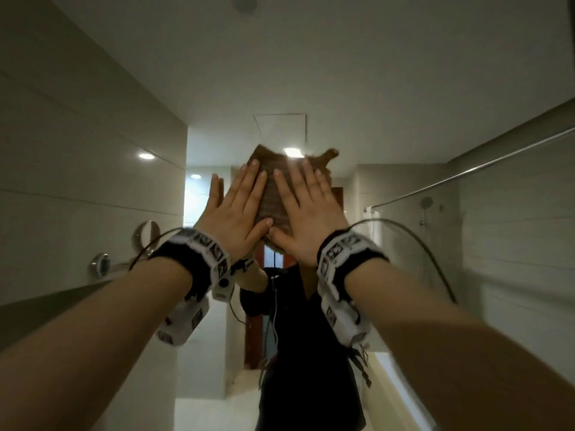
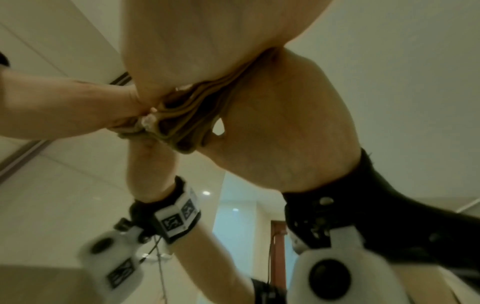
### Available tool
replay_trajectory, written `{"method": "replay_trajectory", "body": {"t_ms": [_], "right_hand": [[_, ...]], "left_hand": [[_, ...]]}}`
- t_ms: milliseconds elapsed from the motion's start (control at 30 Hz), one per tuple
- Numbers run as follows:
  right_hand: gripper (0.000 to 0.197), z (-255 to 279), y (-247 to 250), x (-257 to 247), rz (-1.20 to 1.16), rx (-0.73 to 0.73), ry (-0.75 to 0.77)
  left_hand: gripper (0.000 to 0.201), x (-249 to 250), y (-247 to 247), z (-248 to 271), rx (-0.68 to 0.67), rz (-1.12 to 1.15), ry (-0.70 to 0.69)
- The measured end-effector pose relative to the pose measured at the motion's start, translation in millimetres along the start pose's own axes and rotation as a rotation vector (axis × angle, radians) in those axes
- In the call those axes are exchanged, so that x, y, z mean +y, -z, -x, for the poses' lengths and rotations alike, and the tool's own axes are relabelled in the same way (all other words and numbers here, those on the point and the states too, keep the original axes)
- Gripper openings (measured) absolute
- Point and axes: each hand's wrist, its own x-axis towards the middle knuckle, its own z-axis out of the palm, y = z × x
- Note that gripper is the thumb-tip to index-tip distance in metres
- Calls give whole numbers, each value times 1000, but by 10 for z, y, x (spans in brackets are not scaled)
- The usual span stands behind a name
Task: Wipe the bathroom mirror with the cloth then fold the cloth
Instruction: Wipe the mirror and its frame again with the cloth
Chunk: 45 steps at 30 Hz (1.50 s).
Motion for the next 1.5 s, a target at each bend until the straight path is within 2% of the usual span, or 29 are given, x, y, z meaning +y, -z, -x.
{"method": "replay_trajectory", "body": {"t_ms": [167, 300, 467, 567, 700, 900, 1100, 1200, 1300, 1400, 1500], "right_hand": [[91, 785, -450, -708, -104, -46, 31], [87, 1640, -832, -1152, -209, -87, 12], [88, 2904, -1398, -1510, -231, -288, 29], [86, 3640, -1643, -1600, -225, -334, 52], [87, 4304, -1900, -1580, -173, -337, 145], [75, 4694, -2130, -1533, -164, -291, 221], [81, 4644, -2064, -1432, -139, -368, 251], [83, 4444, -1861, -1117, -117, -359, 225], [84, 3881, -1449, -492, -143, -283, 177], [86, 3025, -927, 257, -105, -184, 177], [94, 2150, -438, 930, 0, -129, 186]], "left_hand": [[77, 63, -558, 1059, 15, 33, -33], [76, 451, -1026, 1949, 27, 130, -33], [78, 1199, -1693, 3146, -175, 252, 27], [78, 1656, -1964, 3730, -268, 247, 26], [78, 2161, -2207, 4249, -323, 214, 68], [74, 2557, -2413, 4564, -324, 174, 137], [79, 2609, -2300, 4499, -323, 157, 159], [85, 2629, -2181, 4098, -255, 207, 112], [83, 2579, -1864, 3203, -159, 262, 44], [82, 2412, -1354, 2059, -23, 272, 20], [82, 2193, -807, 1001, 56, 220, 1]]}}
